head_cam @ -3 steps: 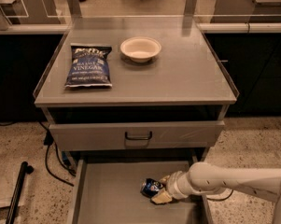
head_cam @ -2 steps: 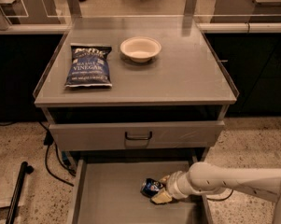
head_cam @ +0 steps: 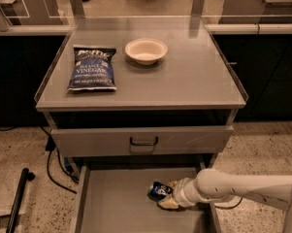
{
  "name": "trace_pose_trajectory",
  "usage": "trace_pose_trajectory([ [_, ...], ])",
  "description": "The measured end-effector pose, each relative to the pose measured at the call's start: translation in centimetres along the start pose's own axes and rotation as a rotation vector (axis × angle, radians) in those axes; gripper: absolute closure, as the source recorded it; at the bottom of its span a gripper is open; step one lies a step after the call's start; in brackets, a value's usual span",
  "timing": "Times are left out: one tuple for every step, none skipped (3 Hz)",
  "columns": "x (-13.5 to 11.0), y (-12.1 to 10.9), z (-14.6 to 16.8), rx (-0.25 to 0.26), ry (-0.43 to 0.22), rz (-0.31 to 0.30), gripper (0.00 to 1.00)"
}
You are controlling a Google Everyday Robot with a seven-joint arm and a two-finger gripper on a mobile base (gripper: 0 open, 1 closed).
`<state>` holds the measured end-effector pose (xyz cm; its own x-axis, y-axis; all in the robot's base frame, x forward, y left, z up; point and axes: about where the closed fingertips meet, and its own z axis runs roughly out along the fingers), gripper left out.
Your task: Place pepsi can into middle drawer
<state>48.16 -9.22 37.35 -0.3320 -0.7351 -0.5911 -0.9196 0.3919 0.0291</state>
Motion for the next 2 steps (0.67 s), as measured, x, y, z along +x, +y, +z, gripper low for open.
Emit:
trace_pose_trajectory([
  [0.0,0.0,0.0,0.0,0.0,0.0,0.1],
  [0.0,0.01,0.01,0.0,0.0,0.0,0.0],
])
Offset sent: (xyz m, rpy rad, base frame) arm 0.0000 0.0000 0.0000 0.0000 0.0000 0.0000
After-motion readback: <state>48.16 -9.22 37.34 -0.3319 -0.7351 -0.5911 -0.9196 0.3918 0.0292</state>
